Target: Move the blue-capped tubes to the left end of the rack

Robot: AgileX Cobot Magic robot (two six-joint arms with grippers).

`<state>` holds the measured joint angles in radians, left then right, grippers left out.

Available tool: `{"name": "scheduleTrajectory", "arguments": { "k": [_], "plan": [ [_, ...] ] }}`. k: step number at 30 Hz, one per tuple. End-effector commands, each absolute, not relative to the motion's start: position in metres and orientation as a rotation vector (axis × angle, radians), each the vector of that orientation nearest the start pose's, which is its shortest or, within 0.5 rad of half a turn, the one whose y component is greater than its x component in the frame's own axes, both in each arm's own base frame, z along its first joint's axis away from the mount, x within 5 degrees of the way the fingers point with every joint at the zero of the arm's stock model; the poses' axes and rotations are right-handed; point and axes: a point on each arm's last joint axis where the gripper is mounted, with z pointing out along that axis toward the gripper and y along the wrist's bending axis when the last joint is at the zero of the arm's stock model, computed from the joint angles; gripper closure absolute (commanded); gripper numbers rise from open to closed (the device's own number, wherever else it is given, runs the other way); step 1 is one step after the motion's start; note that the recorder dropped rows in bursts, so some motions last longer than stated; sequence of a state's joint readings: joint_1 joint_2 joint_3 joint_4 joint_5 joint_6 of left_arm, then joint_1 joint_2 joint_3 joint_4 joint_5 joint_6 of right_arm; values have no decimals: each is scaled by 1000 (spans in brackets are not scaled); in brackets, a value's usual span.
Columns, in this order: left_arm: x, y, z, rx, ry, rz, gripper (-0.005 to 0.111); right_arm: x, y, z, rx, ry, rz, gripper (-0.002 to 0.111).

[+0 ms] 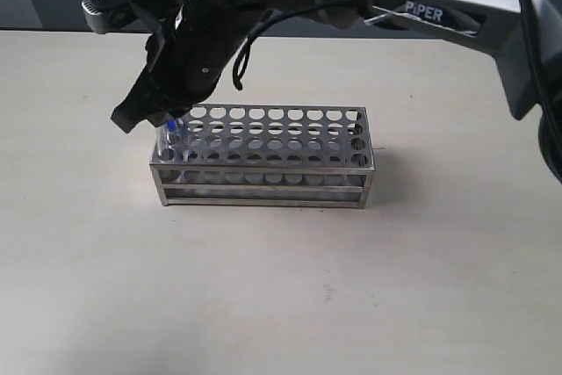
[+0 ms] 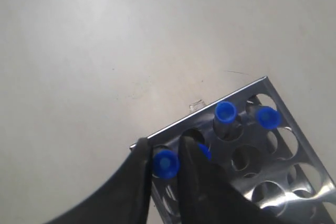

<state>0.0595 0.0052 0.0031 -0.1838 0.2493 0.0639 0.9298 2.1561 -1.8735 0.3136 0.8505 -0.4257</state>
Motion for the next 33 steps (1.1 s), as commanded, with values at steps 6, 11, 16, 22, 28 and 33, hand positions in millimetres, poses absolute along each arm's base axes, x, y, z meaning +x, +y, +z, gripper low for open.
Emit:
{"name": "scheduleTrajectory", "arguments": {
  "k": [6, 11, 16, 22, 28, 33],
  "plan": [
    [56, -1, 192, -113, 1717, -79, 106, 268, 409, 224, -1548, 2167, 541, 109],
    [56, -1, 192, -113, 1717, -79, 106, 266, 407, 222, -1570, 2184, 532, 109],
    [56, -1, 192, -113, 1717, -79, 106, 265, 406, 220, -1581, 2214, 529, 109],
    [56, -1, 192, -113, 1717, -79, 106, 262, 403, 218, -1607, 2263, 522, 81],
    [56, -1, 192, -113, 1717, -79, 106, 258, 396, 224, -1593, 2339, 502, 61],
    [56, -1, 192, -113, 1717, -79, 106, 251, 388, 244, -1599, 2360, 505, 61]
  ]
}}
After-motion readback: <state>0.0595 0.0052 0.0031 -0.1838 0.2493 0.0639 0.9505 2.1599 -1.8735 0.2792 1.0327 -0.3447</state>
